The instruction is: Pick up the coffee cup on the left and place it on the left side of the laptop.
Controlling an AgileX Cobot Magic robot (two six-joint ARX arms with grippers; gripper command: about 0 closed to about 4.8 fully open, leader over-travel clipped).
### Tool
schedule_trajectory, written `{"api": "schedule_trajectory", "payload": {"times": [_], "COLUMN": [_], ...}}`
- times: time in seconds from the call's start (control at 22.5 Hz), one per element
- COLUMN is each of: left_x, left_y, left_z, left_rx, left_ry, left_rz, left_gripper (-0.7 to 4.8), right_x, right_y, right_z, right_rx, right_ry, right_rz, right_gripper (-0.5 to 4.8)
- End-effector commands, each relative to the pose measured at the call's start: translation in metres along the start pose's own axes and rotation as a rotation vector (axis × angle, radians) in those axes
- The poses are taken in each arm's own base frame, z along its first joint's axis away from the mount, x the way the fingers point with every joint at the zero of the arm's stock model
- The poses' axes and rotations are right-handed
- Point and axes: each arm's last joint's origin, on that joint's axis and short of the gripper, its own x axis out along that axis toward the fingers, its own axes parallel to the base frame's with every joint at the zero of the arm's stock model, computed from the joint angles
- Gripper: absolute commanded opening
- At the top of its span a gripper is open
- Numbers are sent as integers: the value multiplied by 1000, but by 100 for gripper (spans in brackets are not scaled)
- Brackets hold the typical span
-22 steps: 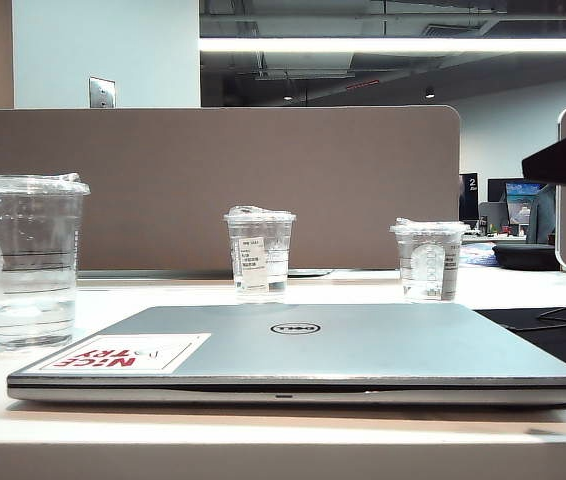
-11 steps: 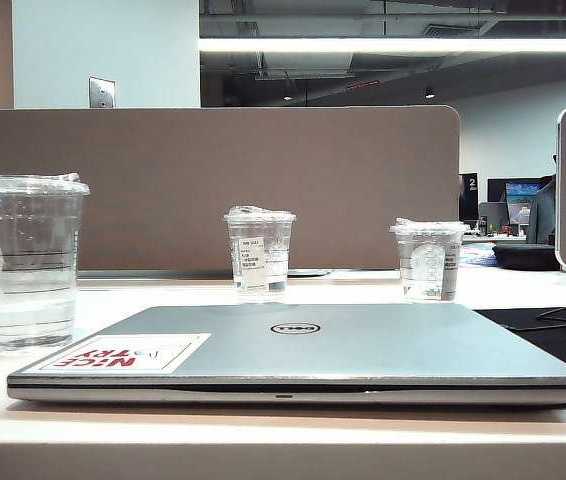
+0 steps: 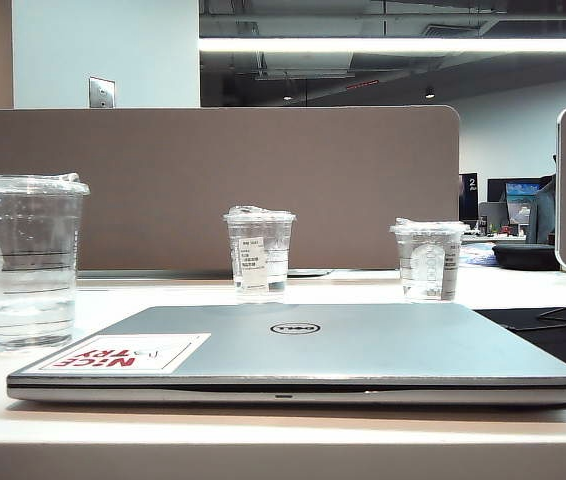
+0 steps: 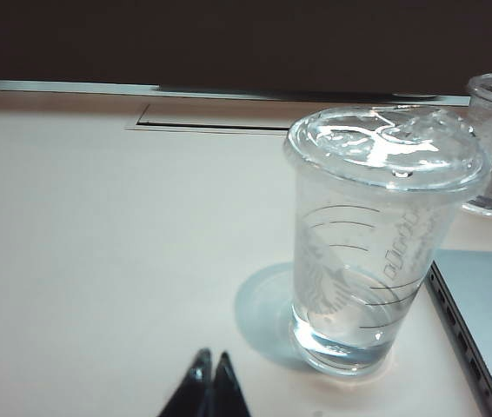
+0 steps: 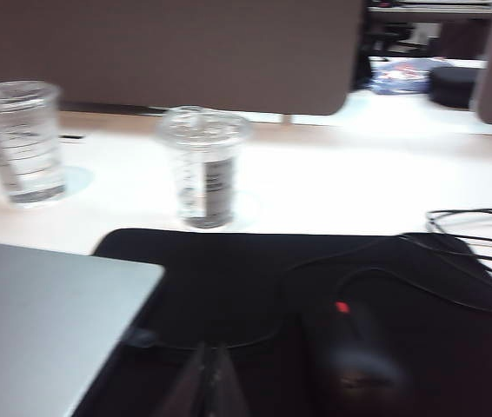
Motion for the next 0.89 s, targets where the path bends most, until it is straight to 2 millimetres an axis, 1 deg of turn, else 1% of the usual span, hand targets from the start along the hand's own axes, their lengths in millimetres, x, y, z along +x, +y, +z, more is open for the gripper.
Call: {"api": "schedule_trajectory", "payload": {"times": [0.04, 0.89], "left_x": [0, 0], "left_y": [0, 0], "left_z": [2, 2], "left_rx": [7, 7], "left_ry": [-15, -15], "left_rz": [0, 0], "left_gripper": [-6, -5], "right_x": [0, 0], "right_y": [-3, -4], "right_z": [0, 0], "right_rx": [-3, 55], "right_ry": [-15, -17], "right_rz": [-33, -42], "right_gripper": [-4, -4]}}
